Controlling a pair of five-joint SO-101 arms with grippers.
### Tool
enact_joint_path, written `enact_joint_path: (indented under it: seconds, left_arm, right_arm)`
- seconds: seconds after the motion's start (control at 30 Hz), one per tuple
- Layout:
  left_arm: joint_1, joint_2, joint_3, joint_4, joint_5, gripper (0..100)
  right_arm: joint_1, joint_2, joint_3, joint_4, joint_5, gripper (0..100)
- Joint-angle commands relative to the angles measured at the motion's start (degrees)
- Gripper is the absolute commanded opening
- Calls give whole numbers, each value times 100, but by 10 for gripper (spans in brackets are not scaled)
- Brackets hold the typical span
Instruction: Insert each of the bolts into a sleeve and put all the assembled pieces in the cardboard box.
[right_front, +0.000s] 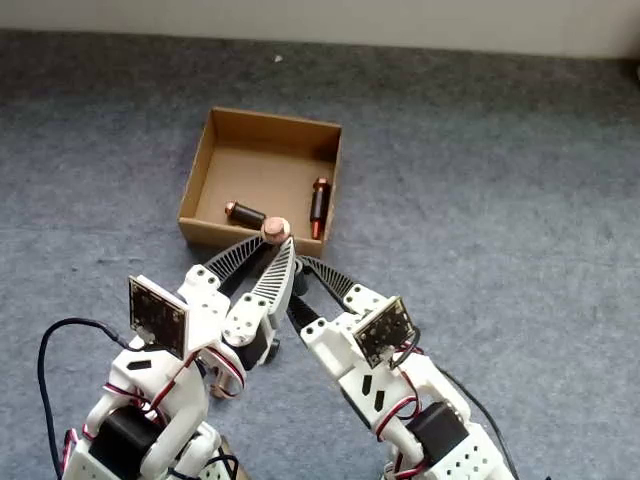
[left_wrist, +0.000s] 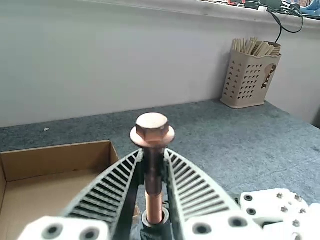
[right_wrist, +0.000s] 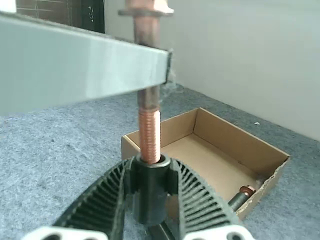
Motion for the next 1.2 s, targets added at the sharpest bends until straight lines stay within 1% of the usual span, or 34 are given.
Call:
enact_joint_path:
  seconds: [0.0,0.13,0.3,0.87,1.03,1.17]
  left_arm:
    - [13,-92,-259,26,-9,8]
    - [13,-92,-259,26,-9,15]
    - [22,-92,-145,26,9,127]
    - [-48,-92,-119,-9,-18,133]
    - [-400,-92,-110,-18,-9,133]
    - [-400,-92,-101,-18,-9,133]
  right_arm:
    - [163,-136,224,-171,18,5]
    - [163,-136,224,-171,18,5]
    - [163,-136,224,-171,18,5]
    - [154,-136,224,-163,18,5]
    - [145,-136,224,-163,18,5]
    - [-145,-136,268,-154,18,5]
